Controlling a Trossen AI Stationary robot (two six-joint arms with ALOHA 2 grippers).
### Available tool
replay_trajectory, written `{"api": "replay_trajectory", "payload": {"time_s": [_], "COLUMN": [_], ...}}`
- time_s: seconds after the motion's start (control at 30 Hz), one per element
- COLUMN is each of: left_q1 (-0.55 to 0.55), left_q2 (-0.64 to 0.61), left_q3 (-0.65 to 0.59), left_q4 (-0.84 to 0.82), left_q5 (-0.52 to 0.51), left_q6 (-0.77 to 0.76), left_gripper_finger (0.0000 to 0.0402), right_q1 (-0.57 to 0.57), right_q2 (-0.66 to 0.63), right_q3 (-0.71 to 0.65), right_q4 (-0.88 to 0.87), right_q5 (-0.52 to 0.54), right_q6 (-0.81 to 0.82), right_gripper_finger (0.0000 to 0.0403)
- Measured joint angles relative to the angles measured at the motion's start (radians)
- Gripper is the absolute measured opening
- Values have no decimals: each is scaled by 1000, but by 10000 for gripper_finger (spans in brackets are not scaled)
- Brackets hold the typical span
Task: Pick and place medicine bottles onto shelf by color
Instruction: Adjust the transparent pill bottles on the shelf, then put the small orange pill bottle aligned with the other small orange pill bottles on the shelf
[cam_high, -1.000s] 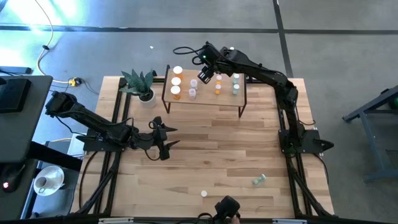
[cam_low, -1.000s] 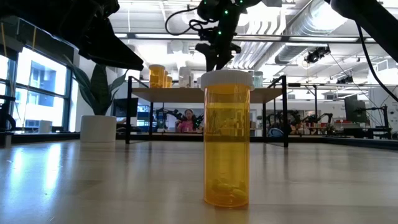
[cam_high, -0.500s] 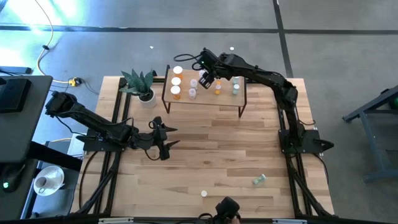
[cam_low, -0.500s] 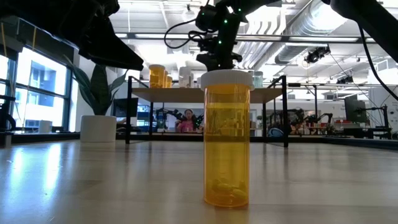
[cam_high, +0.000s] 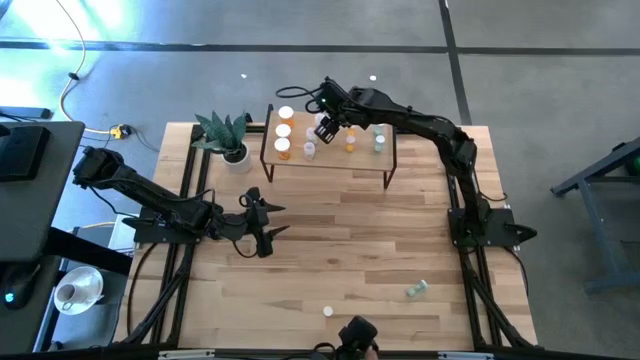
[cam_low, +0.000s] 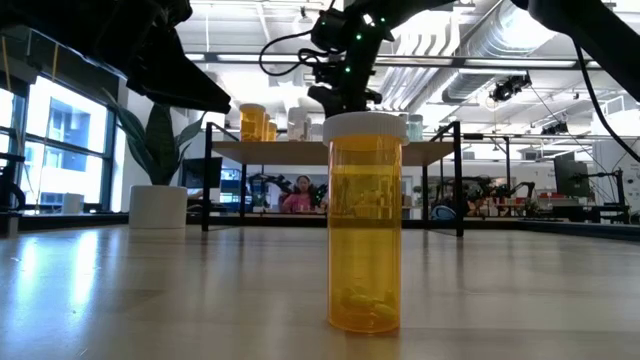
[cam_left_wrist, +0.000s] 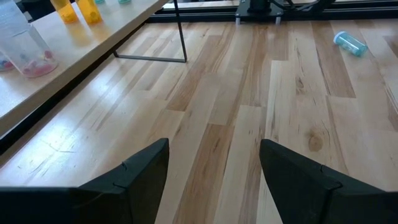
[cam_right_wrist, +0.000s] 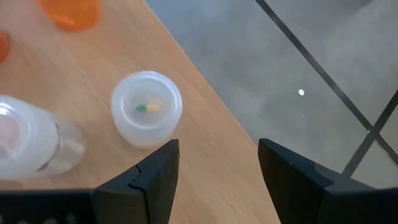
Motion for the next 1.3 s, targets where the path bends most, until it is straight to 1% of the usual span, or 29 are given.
{"api": "replay_trajectory", "payload": {"time_s": [0.1,0.27,0.57,0.7,0.83,0.9,1.07,1.27,1.3], "left_q1": [0,0,0,0,0,0,0,0,0], "left_q2": [0,0,0,0,0,0,0,0,0], "left_q3": [0,0,0,0,0,0,0,0,0], "left_q4": [0,0,0,0,0,-1,-14,-16,-16], "left_q5": [0,0,0,0,0,0,0,0,0], "left_q6": [0,0,0,0,0,0,0,0,0], "left_gripper_finger": [241,241,241,241,241,241,241,241,241], "right_q1": [0,0,0,0,5,9,27,49,54], "right_q2": [0,6,11,11,11,11,11,11,6], "right_q3": [0,0,0,0,23,50,146,276,280], "right_q4": [16,55,71,68,51,24,-111,-259,-266], "right_q5": [-7,-75,-75,-58,-56,-56,-57,-135,-148], "right_q6": [-10,-32,-48,-51,-75,-78,-95,-94,-94], "right_gripper_finger": [210,210,210,210,210,210,210,210,210]}}
